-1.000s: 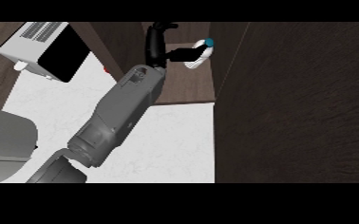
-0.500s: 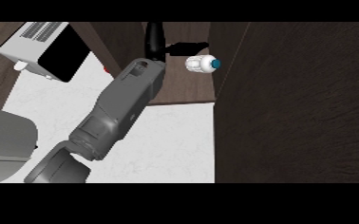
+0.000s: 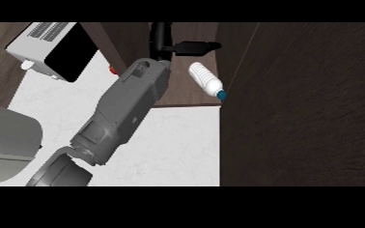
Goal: Pick up the bottled water, place it into the cabinet and close the cabinet
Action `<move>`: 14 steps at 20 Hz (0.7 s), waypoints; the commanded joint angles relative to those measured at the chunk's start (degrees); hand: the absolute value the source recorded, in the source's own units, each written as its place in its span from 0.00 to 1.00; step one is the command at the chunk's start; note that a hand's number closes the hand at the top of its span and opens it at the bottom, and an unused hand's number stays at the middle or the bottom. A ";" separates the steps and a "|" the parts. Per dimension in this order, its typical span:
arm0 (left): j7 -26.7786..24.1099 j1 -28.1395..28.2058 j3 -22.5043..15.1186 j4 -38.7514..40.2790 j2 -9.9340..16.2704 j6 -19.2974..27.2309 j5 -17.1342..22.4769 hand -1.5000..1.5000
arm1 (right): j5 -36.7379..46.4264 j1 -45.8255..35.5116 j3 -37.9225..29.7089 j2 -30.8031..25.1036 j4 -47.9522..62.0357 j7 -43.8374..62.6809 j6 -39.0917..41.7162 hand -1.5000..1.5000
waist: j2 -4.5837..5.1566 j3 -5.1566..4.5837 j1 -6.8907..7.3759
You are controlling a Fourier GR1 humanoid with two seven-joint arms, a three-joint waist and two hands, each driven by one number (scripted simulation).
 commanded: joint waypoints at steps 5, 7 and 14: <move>3.09 10.05 -7.24 -15.02 -0.21 -1.00 3.28 0.00 | -2.71 1.72 0.80 0.36 -9.30 5.42 -2.40 0.00 | -0.65 -0.01 1.62; 3.77 12.62 -9.84 -19.29 -0.21 0.85 3.39 0.00 | -3.16 0.82 -0.02 -0.42 -7.45 4.99 -1.79 0.00 | -0.62 0.03 1.62; 8.37 23.23 -15.23 -37.55 1.22 4.30 1.74 0.00 | -3.62 2.24 1.88 0.10 -11.49 7.43 -4.23 0.00 | -0.94 -0.02 2.94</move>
